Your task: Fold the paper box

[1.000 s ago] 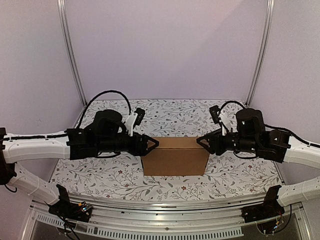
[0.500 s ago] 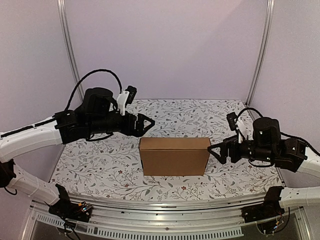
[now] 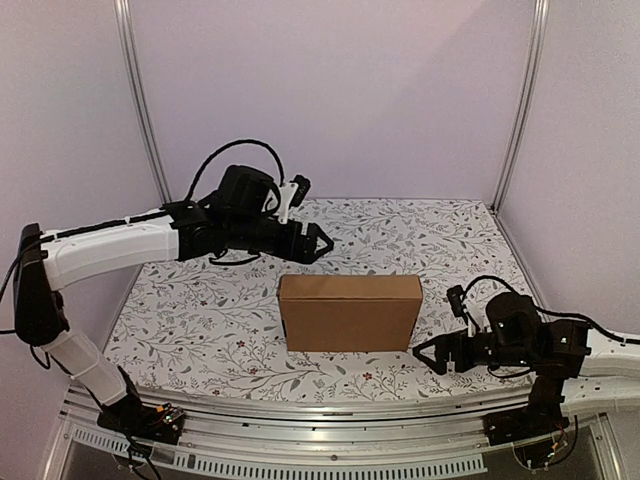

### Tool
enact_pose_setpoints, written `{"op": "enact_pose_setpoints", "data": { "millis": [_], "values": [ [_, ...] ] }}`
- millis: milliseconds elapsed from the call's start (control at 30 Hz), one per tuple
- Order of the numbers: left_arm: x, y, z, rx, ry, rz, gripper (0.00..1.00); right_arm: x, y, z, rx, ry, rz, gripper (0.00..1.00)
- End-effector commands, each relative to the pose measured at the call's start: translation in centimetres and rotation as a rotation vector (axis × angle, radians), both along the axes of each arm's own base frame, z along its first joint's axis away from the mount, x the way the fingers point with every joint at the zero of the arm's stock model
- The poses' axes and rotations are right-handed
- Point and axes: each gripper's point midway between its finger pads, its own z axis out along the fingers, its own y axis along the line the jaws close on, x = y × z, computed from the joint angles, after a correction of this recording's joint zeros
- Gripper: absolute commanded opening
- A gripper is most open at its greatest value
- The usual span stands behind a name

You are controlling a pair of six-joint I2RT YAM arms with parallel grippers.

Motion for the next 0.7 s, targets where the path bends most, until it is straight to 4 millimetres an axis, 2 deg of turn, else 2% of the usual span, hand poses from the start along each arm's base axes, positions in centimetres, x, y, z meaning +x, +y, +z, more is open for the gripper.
{"op": "enact_pose_setpoints", "data": {
  "millis": [0,167,367,667],
  "values": [
    [1.0,-0.4,-2.4,0.056,0.065,-0.015,0.84,0.9,1.2,-0.4,0.083,0.04,-0.114,0.98],
    [1.4,-0.7,-4.8,0.098,0.12,-0.019,0.74,1.5,2.7,-2.1,0.102,0.091,-0.169,0.98],
    [1.0,-0.2,-5.9,0.118,0.159,-0.022,0.6,3.0,4.4,-3.5,0.13,0.128,-0.254,0.96],
    [-0.5,1.2,-7.0,0.133,0.202,-0.019,0.37,5.7,5.7,-1.9,0.171,0.078,-0.358,0.93]
  ]
}}
